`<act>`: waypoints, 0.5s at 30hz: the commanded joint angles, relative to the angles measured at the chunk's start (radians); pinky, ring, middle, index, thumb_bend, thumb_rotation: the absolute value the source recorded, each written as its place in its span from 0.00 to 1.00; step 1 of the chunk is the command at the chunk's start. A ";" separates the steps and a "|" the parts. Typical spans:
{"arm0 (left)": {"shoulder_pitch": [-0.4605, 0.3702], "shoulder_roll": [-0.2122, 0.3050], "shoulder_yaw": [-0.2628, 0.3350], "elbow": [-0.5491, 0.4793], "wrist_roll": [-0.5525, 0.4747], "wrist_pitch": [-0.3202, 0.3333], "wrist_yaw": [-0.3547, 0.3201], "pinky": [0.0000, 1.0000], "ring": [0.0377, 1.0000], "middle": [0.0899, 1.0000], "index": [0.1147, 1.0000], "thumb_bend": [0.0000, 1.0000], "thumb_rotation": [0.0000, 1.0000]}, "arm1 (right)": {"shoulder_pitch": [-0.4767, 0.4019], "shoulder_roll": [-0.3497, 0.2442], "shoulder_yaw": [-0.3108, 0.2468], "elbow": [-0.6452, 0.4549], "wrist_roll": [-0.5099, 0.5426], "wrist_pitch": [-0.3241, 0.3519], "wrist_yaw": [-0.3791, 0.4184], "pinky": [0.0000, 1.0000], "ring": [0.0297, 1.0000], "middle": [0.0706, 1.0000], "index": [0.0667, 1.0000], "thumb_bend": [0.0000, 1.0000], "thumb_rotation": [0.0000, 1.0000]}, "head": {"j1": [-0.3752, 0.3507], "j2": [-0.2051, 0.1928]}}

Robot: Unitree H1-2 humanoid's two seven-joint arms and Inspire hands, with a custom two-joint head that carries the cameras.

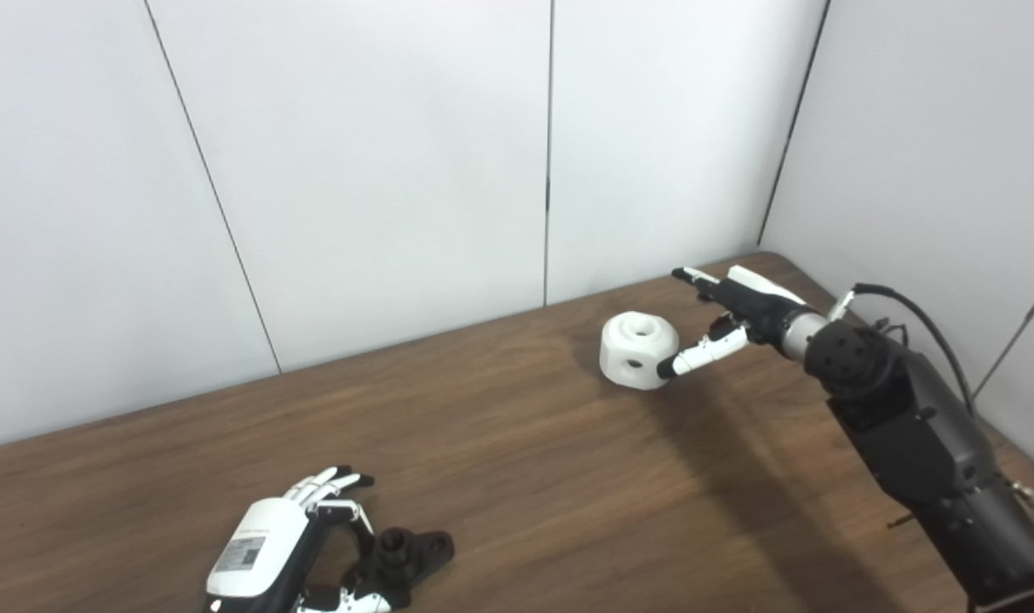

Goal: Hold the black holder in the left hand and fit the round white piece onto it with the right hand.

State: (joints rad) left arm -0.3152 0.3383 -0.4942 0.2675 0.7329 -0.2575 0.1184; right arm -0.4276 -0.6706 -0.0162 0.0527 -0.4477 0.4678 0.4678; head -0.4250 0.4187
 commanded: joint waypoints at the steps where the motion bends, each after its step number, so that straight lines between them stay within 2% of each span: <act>1: 0.080 0.058 -0.015 0.078 0.056 0.068 -0.070 0.89 0.90 0.82 0.42 0.52 0.05 | -0.046 -0.009 -0.002 0.006 0.006 -0.014 -0.041 0.87 1.00 1.00 1.00 0.99 0.37 | -0.001 0.001; 11: 0.084 0.057 -0.005 0.047 0.048 0.078 -0.093 0.88 0.89 0.81 0.42 0.52 0.05 | -0.043 0.008 0.021 0.077 0.004 -0.004 -0.091 0.87 1.00 1.00 0.99 0.98 0.40 | 0.004 0.006; 15: 0.086 0.058 -0.003 0.036 0.050 0.081 -0.100 0.88 0.89 0.81 0.42 0.52 0.05 | -0.036 0.017 0.034 0.094 0.008 -0.013 -0.114 0.88 1.00 1.00 0.97 0.95 0.37 | 0.004 0.007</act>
State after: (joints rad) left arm -0.3015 0.3402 -0.4839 0.2435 0.7328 -0.2566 0.1072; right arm -0.4320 -0.6379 0.0229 0.1579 -0.4391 0.4649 0.3849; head -0.4203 0.4249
